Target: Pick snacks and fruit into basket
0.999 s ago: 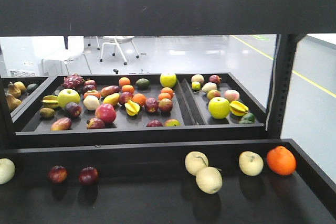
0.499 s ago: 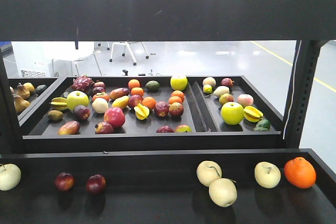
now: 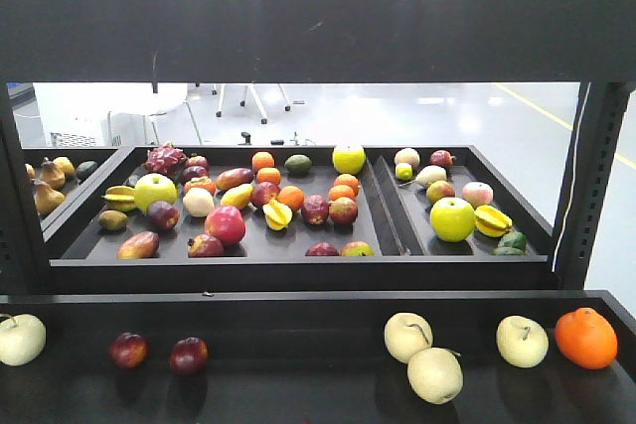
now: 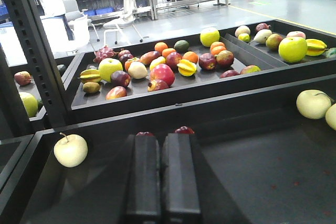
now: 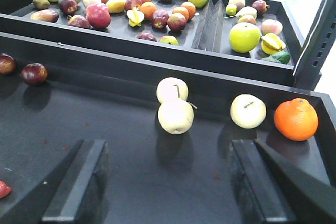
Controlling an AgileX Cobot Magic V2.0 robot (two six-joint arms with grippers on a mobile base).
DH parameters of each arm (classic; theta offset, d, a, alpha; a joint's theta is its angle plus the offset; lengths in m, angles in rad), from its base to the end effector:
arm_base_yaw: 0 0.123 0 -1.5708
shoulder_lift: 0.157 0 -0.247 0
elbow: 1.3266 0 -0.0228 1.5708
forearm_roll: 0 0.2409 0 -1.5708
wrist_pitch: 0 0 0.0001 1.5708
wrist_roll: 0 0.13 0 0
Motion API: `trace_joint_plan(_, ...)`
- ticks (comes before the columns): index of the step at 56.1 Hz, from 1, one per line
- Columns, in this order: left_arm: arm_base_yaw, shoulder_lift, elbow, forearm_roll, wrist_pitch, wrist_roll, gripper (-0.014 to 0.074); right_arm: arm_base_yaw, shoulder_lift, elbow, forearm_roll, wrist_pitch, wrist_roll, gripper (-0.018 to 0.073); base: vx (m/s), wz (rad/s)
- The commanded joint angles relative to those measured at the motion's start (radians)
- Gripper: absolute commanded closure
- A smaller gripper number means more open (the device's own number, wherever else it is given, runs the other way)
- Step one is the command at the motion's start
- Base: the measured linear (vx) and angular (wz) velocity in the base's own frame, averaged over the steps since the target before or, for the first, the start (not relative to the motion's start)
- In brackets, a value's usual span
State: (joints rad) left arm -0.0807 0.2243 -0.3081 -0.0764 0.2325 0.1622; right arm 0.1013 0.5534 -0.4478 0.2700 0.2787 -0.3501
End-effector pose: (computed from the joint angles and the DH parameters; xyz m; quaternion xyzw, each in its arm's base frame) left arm 0.1334 -0.0131 0.2704 0.0673 0.7252 -0.0040 0.6853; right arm 0.1764 0.0275 0.2656 -0.0983 0.7948 0.0328 0.5979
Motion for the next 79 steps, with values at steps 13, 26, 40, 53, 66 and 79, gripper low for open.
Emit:
trace_joint_plan(13, 0.003, 0.009, -0.028, -0.004, -0.078, -0.007, 0.0516, -0.007, 0.0, -0.031, 0.001, -0.077, -0.009, 0.0027, 0.0, 0.0)
trace_joint_plan(26, 0.003, 0.009, -0.028, -0.004, -0.078, -0.007, 0.0516, -0.007, 0.0, -0.031, 0.001, -0.077, -0.009, 0.0027, 0.0, 0.0)
trace_joint_plan(40, 0.003, 0.009, -0.028, -0.004, -0.086, -0.007, 0.0516, -0.007, 0.0, -0.031, 0.006, -0.085, -0.009, 0.0027, 0.0, 0.0)
trace_joint_plan(53, 0.003, 0.009, -0.028, -0.004, -0.086, -0.007, 0.0516, -0.007, 0.0, -0.031, 0.03, -0.087, -0.009, 0.0027, 0.0, 0.0)
trace_joint_plan(66, 0.003, 0.009, -0.028, -0.004, -0.086, -0.007, 0.0516, -0.007, 0.0, -0.031, 0.03, -0.111, -0.009, 0.0027, 0.0, 0.0)
trace_joint_plan(79, 0.003, 0.01, -0.028, -0.003, -0.064, 0.041, 0.0429, -0.007, 0.018, -0.031, 0.026, -0.108, -0.005, -0.0001, 0.0, 0.0)
